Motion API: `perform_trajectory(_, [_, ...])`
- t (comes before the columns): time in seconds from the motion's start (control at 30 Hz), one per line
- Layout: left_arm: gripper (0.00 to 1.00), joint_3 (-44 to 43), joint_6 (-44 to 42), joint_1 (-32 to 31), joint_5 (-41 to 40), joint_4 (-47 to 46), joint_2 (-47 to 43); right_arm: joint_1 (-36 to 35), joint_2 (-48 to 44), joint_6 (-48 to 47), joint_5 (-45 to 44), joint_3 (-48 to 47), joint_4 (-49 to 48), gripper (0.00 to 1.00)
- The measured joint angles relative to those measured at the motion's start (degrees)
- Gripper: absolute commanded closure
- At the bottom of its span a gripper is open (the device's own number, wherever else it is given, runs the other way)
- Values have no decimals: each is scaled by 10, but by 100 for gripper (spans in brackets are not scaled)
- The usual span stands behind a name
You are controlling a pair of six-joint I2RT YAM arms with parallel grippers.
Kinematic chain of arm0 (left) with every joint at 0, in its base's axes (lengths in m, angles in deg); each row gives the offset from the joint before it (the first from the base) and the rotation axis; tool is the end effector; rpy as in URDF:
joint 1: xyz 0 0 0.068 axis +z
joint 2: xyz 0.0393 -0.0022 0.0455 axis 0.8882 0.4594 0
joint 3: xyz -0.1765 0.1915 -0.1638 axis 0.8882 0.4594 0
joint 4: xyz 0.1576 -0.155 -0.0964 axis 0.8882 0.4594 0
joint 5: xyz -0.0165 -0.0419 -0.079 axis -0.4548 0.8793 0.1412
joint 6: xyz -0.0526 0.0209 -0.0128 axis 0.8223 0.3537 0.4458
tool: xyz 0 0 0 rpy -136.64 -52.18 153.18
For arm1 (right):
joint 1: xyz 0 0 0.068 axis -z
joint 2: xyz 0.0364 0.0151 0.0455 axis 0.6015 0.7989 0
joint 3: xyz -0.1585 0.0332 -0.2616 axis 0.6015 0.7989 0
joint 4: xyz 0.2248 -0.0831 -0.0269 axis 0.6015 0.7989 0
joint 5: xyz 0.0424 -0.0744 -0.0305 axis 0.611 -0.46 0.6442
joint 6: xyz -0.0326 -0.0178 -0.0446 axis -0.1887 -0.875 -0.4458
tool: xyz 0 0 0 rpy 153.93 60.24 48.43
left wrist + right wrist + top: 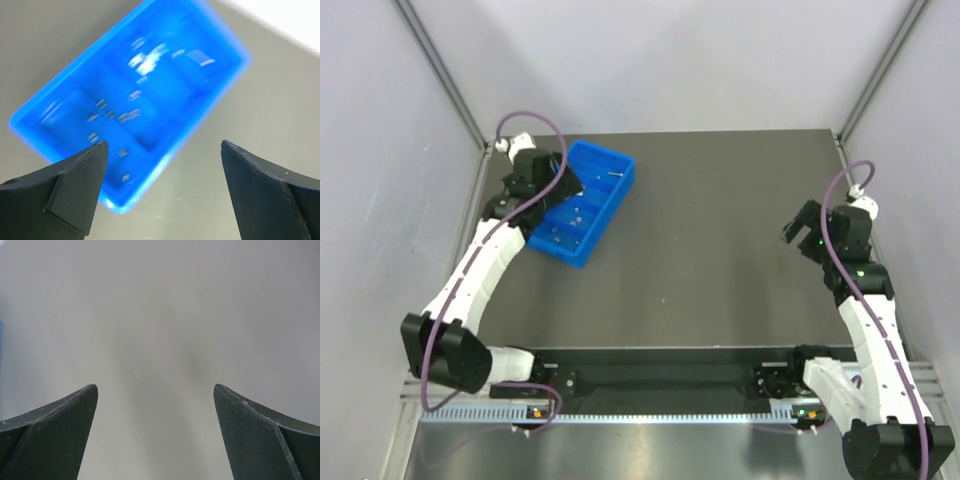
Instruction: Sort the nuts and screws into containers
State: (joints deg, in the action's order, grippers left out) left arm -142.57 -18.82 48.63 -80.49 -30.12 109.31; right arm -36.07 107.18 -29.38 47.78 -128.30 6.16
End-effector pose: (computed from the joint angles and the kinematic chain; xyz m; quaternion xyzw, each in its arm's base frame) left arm 0.2654 -0.0536 0.3745 -0.2208 0.8505 -0.0653 0.4729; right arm 0.1317 -0.0068 0.3224 0.2517 0.8492 0.0616 0.4602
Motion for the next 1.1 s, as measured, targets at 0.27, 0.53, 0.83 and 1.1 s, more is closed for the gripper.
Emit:
perform_trajectory(0.27, [1,-88,-43,0,88,26,-102,0,1,-17,-19,-97,-34,0])
perform_trajectory(0.53, [1,-6,-50,0,82,52,-277,0,-46,-63,-28,-163,-41,0])
perform_trajectory(0.83, [1,166,-10,0,71,83,-475,0,-195,-60,-5,-50,-58,0])
perform_trajectory(1.1, [1,236,8,0,57,113,-556,0,-269,-40,45,54,-33,0])
